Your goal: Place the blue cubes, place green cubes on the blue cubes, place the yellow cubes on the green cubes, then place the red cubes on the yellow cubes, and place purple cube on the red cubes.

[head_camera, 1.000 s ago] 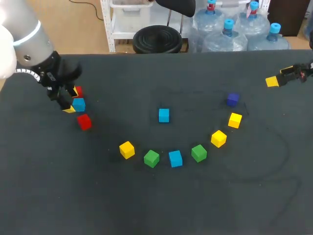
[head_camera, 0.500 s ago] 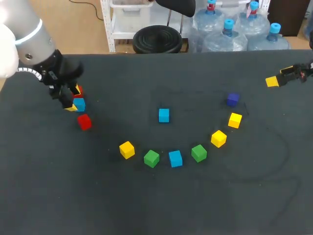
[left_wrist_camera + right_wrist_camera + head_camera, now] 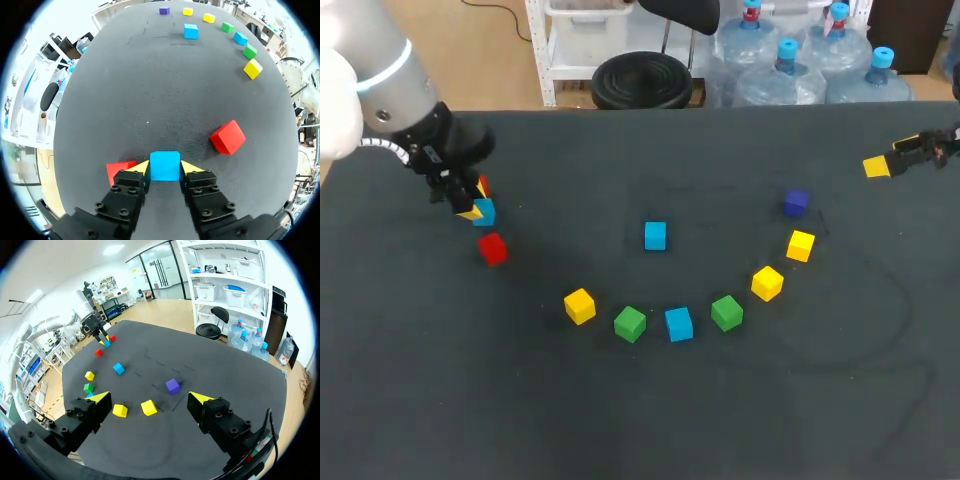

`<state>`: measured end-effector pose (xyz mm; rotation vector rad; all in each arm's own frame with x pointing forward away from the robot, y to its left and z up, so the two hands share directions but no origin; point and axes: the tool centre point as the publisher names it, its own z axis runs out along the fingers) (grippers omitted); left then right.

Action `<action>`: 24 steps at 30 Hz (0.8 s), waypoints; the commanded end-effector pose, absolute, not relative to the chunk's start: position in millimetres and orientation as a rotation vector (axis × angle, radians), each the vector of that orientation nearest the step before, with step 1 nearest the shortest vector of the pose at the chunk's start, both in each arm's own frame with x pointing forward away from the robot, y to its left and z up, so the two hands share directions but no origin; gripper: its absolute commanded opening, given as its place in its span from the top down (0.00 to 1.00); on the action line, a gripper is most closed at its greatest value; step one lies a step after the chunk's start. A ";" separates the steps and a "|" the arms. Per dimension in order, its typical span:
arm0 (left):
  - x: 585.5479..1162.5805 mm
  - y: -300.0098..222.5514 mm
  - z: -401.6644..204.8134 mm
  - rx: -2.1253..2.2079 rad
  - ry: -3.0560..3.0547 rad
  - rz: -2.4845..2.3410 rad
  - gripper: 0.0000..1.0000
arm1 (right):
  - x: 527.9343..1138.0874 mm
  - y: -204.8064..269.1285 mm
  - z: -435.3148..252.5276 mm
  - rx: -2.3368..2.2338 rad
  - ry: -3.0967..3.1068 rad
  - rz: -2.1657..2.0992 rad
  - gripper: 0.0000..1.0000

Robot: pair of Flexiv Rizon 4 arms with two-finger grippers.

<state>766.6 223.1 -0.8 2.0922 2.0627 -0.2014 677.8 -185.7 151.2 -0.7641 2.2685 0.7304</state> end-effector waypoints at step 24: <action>756.6 163.4 40.8 2.037 2.130 -0.217 1.00 | 679.0 -185.5 150.1 -0.766 2.265 0.734 0.00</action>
